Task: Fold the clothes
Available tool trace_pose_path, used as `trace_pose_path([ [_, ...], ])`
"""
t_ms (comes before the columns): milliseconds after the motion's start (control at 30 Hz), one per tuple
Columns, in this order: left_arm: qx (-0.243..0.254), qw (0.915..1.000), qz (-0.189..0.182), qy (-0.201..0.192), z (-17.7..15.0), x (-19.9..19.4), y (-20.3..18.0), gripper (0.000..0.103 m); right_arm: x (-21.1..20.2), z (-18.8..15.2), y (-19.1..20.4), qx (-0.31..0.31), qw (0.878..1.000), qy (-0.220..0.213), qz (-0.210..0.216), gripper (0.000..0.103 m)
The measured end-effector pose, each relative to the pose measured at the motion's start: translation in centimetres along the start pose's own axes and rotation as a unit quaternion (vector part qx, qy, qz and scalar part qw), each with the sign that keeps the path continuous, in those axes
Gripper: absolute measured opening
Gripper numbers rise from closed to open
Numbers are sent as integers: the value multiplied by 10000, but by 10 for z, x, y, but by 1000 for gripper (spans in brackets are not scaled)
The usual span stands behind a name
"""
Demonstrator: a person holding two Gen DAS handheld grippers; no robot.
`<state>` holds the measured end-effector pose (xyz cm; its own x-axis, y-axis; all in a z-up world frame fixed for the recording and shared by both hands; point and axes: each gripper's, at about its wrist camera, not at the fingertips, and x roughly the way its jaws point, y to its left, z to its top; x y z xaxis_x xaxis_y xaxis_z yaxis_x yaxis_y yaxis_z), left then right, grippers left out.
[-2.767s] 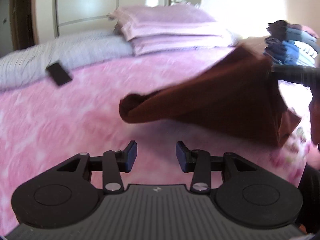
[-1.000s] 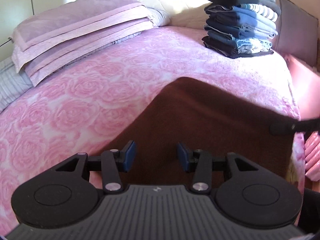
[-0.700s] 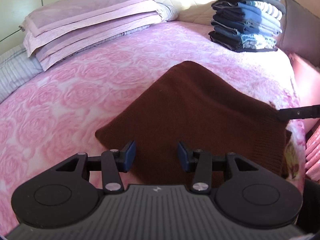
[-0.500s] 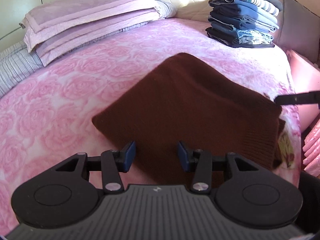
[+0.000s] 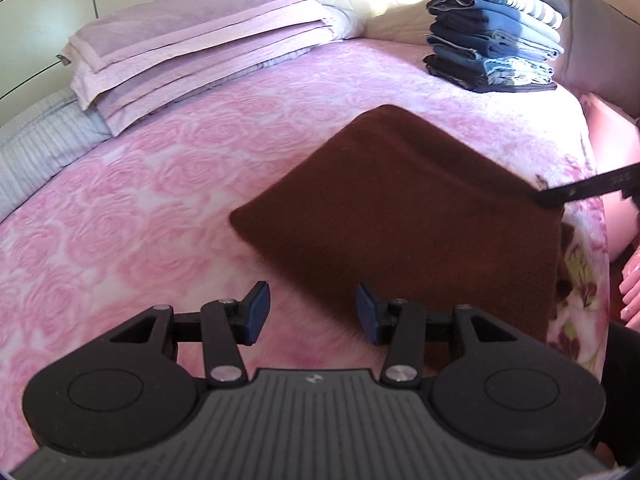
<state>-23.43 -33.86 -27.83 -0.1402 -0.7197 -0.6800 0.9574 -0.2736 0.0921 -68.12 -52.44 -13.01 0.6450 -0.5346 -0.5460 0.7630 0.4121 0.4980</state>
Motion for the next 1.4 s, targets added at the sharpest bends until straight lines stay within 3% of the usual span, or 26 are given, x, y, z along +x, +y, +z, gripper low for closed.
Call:
trace_pose_path([
  [133, 233, 9996, 143, -63, -10, -14, -3, 43, -24, -9, 44, -882, 9956, -232, -235, 24],
  [200, 441, 9987, 248, -109, -14, -20, -6, 45, -28, -22, 75, -1401, 9899, -191, -43, 41],
  [233, 540, 9980, 287, -132, -16, -23, -7, 45, -27, -30, 92, -1710, 9852, -137, 73, 61],
  [267, 638, 9973, 323, -155, -18, -27, -7, 46, -25, -40, 110, -2073, 9780, -72, 205, 68],
  [367, 825, 9956, 395, -211, -24, -34, -6, 48, -5, -64, 159, -3015, 9519, 165, 524, 68],
  [500, 1146, 9918, 470, -325, -37, -42, -3, 54, 38, -87, 205, -3789, 9217, 628, 543, 68],
  [567, 1346, 9889, 497, -391, -45, -45, -2, 58, 61, -101, 218, -4414, 8932, 833, 179, 68],
  [667, 1849, 9796, 599, -506, -54, -44, -8, 67, 80, -119, 225, -5426, 8338, 932, -414, 67],
  [700, 2062, 9750, 637, -534, -57, -41, -10, 70, 81, -120, 222, -5593, 8225, 907, -504, 67],
  [733, 2276, 9698, 665, -566, -58, -37, -14, 72, 80, -119, 217, -5736, 8122, 899, -565, 58],
  [767, 2522, 9631, 716, -603, -59, -33, -18, 74, 80, -118, 212, -5877, 8017, 893, -625, 32],
  [867, 3456, 9322, 830, -687, -61, -14, -34, 76, 69, -102, 197, -5832, 8071, 838, -370, 18],
  [967, 4397, 8894, 977, -786, -61, 12, -51, 76, 48, -83, 187, -5695, 8189, 697, -143, 17],
  [1067, 4928, 8587, 1067, -914, -55, 39, -59, 76, 19, -67, 177, -5517, 8315, 657, 52, 17],
  [1167, 5341, 8342, 997, -942, -51, 60, -67, 74, -2, -56, 161, -5357, 8415, 685, 153, 17],
  [1233, 5508, 8249, 904, -892, -50, 66, -76, 60, -11, -56, 148, -5406, 8383, 699, 110, 17],
  [1267, 5539, 8239, 864, -831, -50, 67, -79, 43, -20, -60, 143, -5429, 8367, 708, 110, 17],
  [1300, 5557, 8237, 827, -761, -50, 68, -83, 37, -26, -62, 137, -5389, 8394, 700, 100, 17],
  [1400, 5409, 8346, 897, -535, -50, 61, -95, 27, -33, -70, 122, -5182, 8525, 684, 23, 17],
])
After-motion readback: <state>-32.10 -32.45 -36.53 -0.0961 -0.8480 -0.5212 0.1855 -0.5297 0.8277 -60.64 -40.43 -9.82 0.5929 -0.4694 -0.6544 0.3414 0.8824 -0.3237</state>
